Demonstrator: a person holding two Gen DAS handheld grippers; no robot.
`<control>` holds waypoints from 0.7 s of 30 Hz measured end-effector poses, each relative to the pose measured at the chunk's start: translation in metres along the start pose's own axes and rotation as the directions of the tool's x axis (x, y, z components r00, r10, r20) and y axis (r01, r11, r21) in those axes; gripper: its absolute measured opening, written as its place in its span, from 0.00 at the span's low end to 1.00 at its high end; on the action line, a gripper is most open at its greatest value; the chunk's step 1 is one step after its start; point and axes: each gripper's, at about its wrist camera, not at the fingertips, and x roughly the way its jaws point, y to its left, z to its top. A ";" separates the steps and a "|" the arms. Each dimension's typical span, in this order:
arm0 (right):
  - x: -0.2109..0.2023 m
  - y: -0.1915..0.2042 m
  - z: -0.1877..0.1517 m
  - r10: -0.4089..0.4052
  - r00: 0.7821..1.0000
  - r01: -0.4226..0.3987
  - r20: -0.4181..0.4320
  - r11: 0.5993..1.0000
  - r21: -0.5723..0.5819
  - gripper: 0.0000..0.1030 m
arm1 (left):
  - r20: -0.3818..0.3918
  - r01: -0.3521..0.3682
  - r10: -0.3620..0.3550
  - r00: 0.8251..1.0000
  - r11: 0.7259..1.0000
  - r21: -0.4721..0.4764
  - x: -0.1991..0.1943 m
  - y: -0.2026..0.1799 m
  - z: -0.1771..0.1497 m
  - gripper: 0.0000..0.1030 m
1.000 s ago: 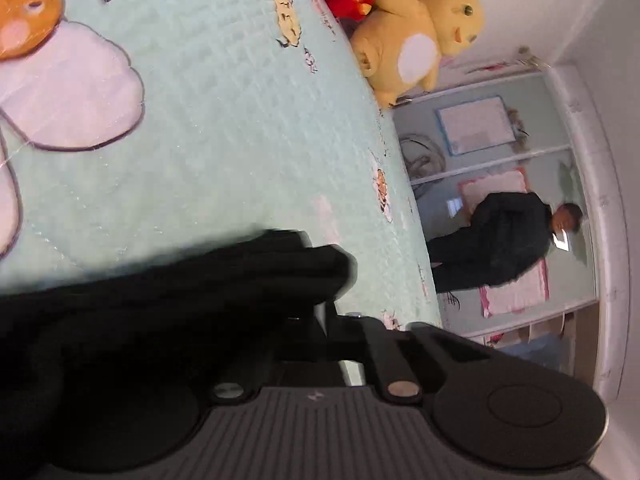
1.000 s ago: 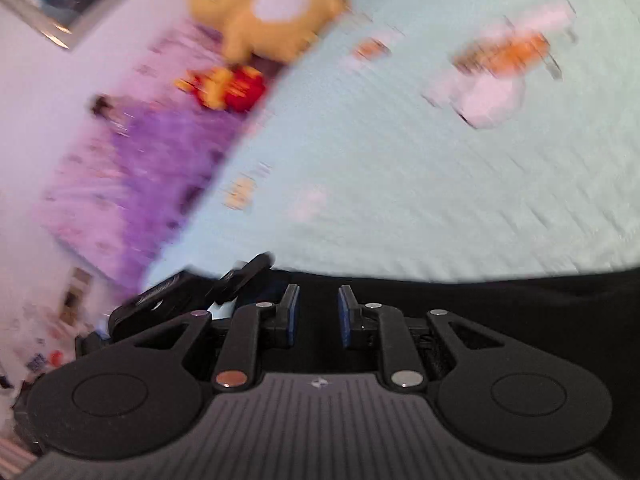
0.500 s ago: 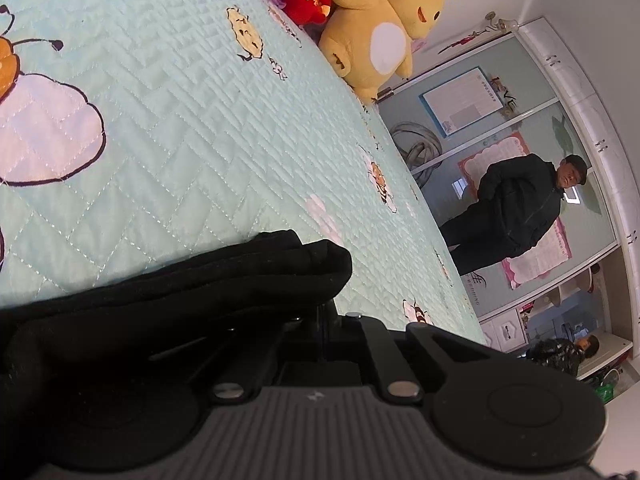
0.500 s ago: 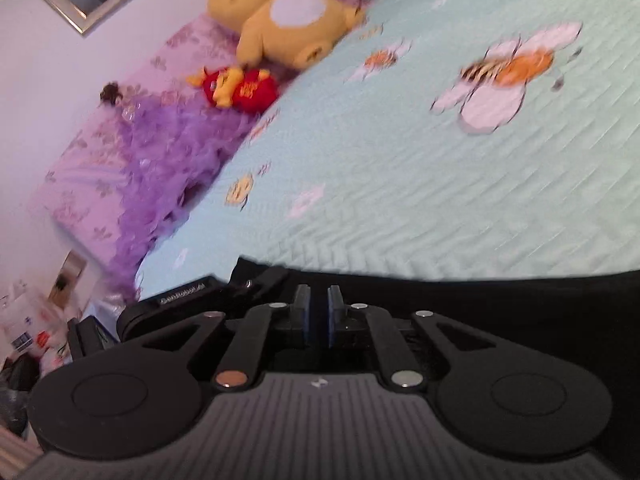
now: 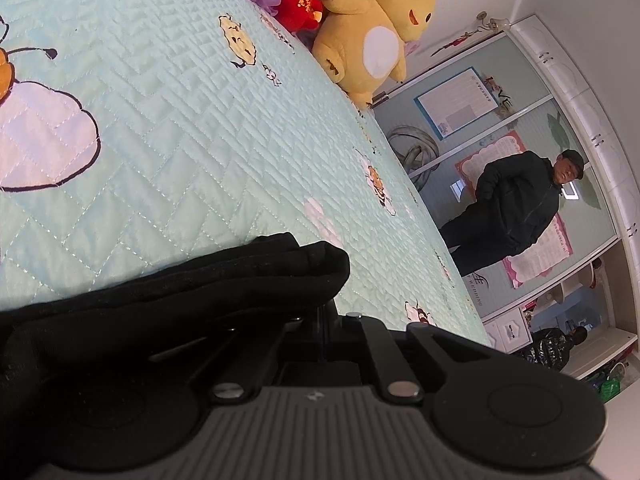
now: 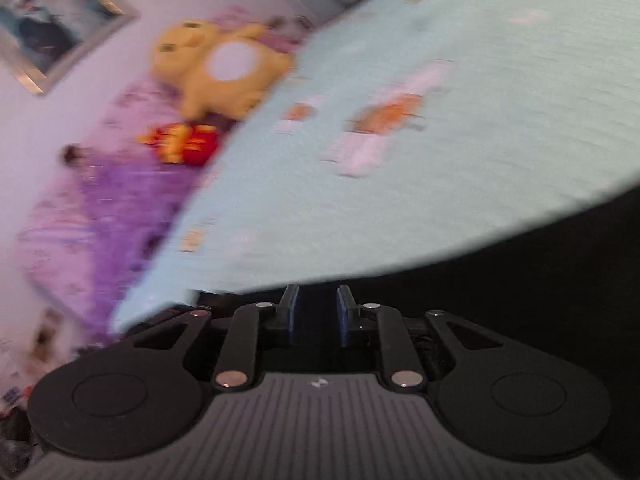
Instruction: Fold clothes
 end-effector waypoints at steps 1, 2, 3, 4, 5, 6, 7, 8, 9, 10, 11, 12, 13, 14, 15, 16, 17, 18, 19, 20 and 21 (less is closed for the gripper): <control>-0.004 -0.019 0.001 -0.033 0.999 0.032 0.018 0.998 0.056 0.02 | 0.001 0.001 -0.001 1.000 1.000 0.001 0.000 0.000 -0.001 0.05; -0.013 -0.033 0.002 -0.042 0.998 0.037 0.043 0.992 0.118 0.00 | 0.002 0.002 -0.002 1.000 1.000 0.003 0.000 -0.001 -0.002 0.05; -0.024 -0.042 0.003 -0.048 0.996 0.035 0.071 0.985 0.168 0.00 | 0.003 0.001 -0.001 1.000 1.000 0.005 0.000 -0.001 -0.002 0.05; -0.035 -0.051 0.003 -0.054 0.994 0.032 0.097 0.975 0.219 0.02 | 0.003 -0.001 0.001 1.000 1.000 0.007 0.000 -0.001 -0.002 0.05; -0.045 -0.054 0.004 -0.052 0.992 0.023 0.118 0.972 0.235 0.08 | 0.003 -0.003 0.003 1.000 1.000 0.010 0.000 -0.002 -0.002 0.05; -0.054 -0.051 0.005 -0.038 0.991 0.009 0.131 0.977 0.213 0.09 | 0.003 -0.005 0.005 1.000 1.000 0.012 0.001 -0.002 -0.002 0.05; -0.061 -0.047 0.005 -0.023 0.990 -0.004 0.138 0.981 0.193 0.13 | 0.004 -0.006 0.006 1.000 1.000 0.015 0.001 -0.003 -0.003 0.05; -0.066 -0.045 0.004 -0.006 0.991 -0.018 0.137 0.984 0.176 0.17 | 0.004 -0.008 0.007 1.000 1.000 0.016 0.001 -0.003 -0.003 0.05; -0.070 -0.042 0.003 0.010 0.991 -0.032 0.136 0.987 0.159 0.18 | 0.004 -0.007 0.007 1.000 1.000 0.016 0.002 -0.002 -0.003 0.05; -0.075 -0.042 0.001 0.016 0.991 -0.036 0.132 0.988 0.149 0.19 | 0.003 -0.007 0.007 1.000 1.000 0.016 0.002 -0.002 -0.003 0.05; -0.079 -0.043 -0.002 0.012 0.992 -0.030 0.126 0.989 0.146 0.19 | 0.003 -0.007 0.006 1.000 1.000 0.017 0.002 -0.002 -0.003 0.05; -0.083 -0.044 -0.005 0.007 0.993 -0.025 0.119 0.990 0.142 0.19 | 0.002 -0.006 0.006 1.000 1.000 0.018 0.002 -0.002 -0.002 0.05; -0.087 -0.045 -0.008 0.003 0.994 -0.019 0.112 0.990 0.139 0.19 | 0.002 -0.006 0.006 1.000 1.000 0.018 0.002 -0.002 -0.002 0.05; -0.091 -0.046 -0.011 -0.002 0.994 -0.013 0.106 0.991 0.136 0.17 | 0.001 -0.005 0.005 1.000 1.000 0.018 0.002 -0.001 -0.002 0.05; -0.095 -0.047 -0.014 -0.006 0.995 -0.007 0.099 0.991 0.132 0.15 | 0.001 -0.005 0.005 1.000 1.000 0.018 0.002 -0.001 -0.002 0.05; -0.099 -0.049 -0.017 -0.011 0.996 -0.001 0.093 0.992 0.129 0.14 | 0.000 -0.005 0.005 1.000 1.000 0.018 0.002 -0.001 -0.002 0.05; -0.103 -0.050 -0.020 -0.015 0.996 0.005 0.086 0.992 0.125 0.16 | -0.001 -0.005 0.005 1.000 1.000 0.019 0.002 -0.001 -0.001 0.05; -0.107 -0.051 -0.023 -0.020 0.997 0.010 0.080 0.993 0.122 0.17 | -0.002 -0.007 0.007 1.000 1.000 0.021 0.002 -0.001 -0.001 0.05; -0.111 -0.052 -0.026 -0.025 0.997 0.016 0.073 0.993 0.118 0.17 | -0.002 -0.008 0.008 1.000 1.000 0.022 0.002 -0.001 -0.001 0.05; -0.115 -0.053 -0.029 -0.030 0.997 0.022 0.067 0.993 0.115 0.18 | -0.002 -0.008 0.008 1.000 1.000 0.023 0.002 -0.001 -0.001 0.05; -0.119 -0.055 -0.032 -0.034 0.998 0.027 0.060 0.993 0.111 0.18 | -0.002 -0.009 0.009 1.000 1.000 0.024 0.002 -0.001 -0.001 0.05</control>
